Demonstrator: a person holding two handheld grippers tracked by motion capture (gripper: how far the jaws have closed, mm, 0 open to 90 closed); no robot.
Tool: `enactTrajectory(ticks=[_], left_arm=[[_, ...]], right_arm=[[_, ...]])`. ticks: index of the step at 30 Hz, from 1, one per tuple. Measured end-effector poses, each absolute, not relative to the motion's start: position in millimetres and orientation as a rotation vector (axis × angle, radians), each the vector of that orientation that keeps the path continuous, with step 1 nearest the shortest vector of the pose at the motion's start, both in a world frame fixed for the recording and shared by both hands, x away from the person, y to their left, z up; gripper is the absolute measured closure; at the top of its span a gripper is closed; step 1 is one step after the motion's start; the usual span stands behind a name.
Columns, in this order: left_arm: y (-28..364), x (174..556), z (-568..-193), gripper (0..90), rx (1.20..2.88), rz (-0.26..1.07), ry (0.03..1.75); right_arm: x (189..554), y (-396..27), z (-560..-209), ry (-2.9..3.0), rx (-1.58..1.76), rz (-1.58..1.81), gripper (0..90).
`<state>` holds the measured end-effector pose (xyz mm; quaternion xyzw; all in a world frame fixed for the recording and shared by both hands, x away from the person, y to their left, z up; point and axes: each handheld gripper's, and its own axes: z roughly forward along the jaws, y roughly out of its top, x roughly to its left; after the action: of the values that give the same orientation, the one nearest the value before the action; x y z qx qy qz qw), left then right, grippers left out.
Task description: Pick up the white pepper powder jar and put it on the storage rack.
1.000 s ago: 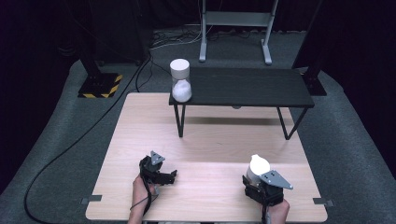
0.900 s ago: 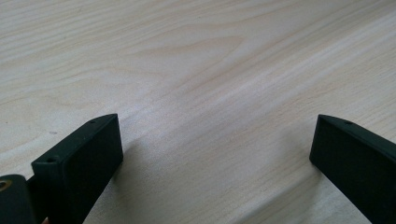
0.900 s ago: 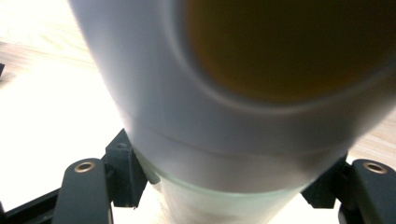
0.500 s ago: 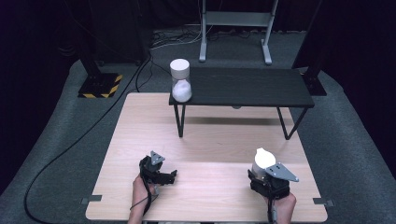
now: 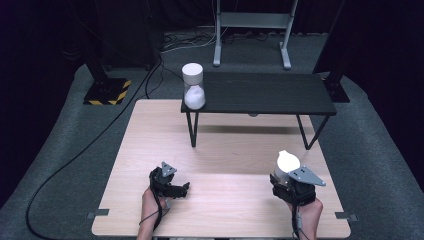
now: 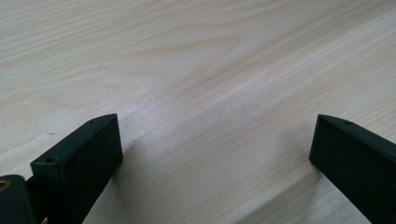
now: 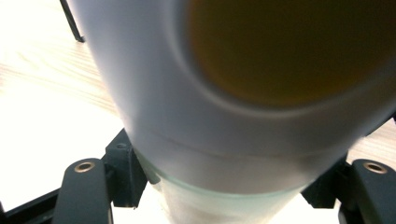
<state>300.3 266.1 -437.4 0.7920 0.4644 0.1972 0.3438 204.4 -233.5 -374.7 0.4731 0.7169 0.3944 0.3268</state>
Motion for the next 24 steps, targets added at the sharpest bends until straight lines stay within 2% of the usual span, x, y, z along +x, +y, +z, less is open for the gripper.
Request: enactTrajectory(ticks=[24], left_arm=[[266, 300, -437, 2.5, 2.058, 0.512, 1.206]], right_arm=[[218, -232, -342, 1.853, 1.152, 1.02, 30.0]])
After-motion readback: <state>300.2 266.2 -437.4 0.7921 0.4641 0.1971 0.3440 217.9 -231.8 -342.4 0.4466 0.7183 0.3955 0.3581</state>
